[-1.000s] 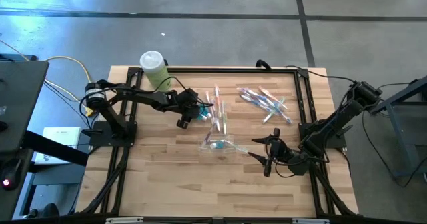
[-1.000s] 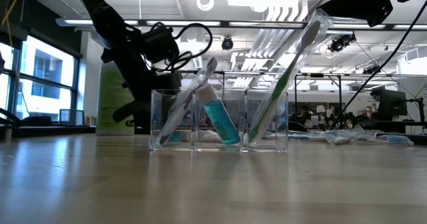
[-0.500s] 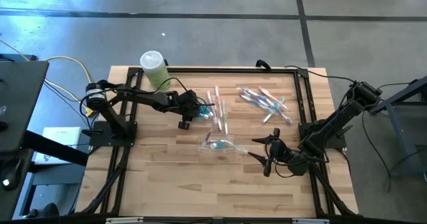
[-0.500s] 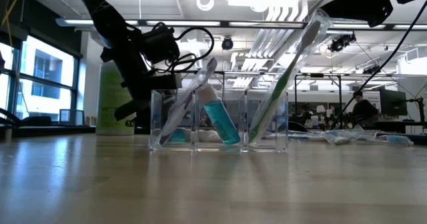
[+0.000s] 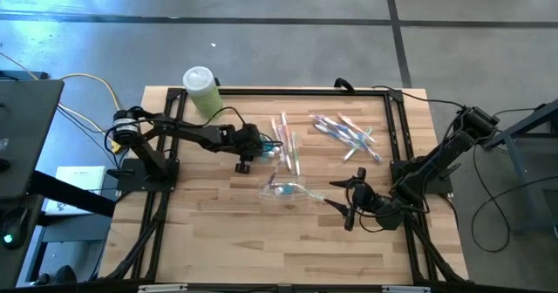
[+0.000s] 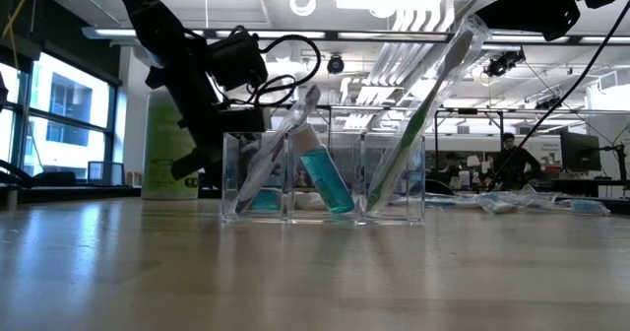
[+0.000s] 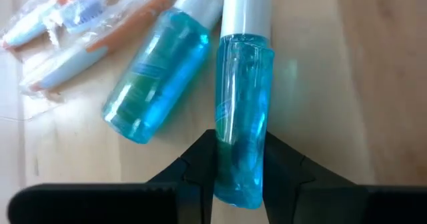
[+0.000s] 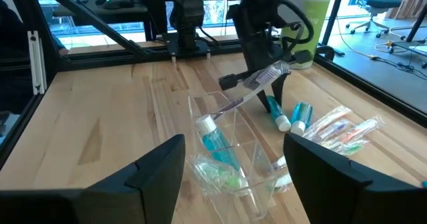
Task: Pick & Place toothbrushing station
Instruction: Put the mouthwash into the transparent organizer
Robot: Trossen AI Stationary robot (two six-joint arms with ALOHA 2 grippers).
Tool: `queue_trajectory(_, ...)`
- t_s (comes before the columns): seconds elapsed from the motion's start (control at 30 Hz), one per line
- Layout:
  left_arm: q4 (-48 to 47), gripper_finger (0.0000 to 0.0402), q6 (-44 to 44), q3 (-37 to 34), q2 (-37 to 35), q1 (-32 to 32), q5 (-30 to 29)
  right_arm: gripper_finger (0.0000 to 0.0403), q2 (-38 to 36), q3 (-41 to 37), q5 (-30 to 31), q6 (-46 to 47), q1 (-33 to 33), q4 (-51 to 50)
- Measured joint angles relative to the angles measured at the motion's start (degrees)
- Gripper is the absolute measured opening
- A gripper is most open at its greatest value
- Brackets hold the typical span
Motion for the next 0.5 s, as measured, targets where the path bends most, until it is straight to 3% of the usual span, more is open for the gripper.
queue_trajectory(0.1, -3.26, 0.0081, -1.26, -0.29, -3.02, -1.65, -1.38, 0.0247, 0.00, 0.00, 0.00, 0.00, 0.01, -0.02)
queue_trajectory(0.3, -9.11, 0.0081, -3.73, -0.18, -11.57, -5.65, -11.22, 0.0247, 0.00, 0.00, -0.02, 0.00, 0.01, -0.71)
queue_trajectory(0.5, -14.51, 0.0081, -5.40, -0.16, -21.45, -10.54, -17.42, 0.0247, 0.00, 0.00, 0.09, -0.26, -0.03, -1.24)
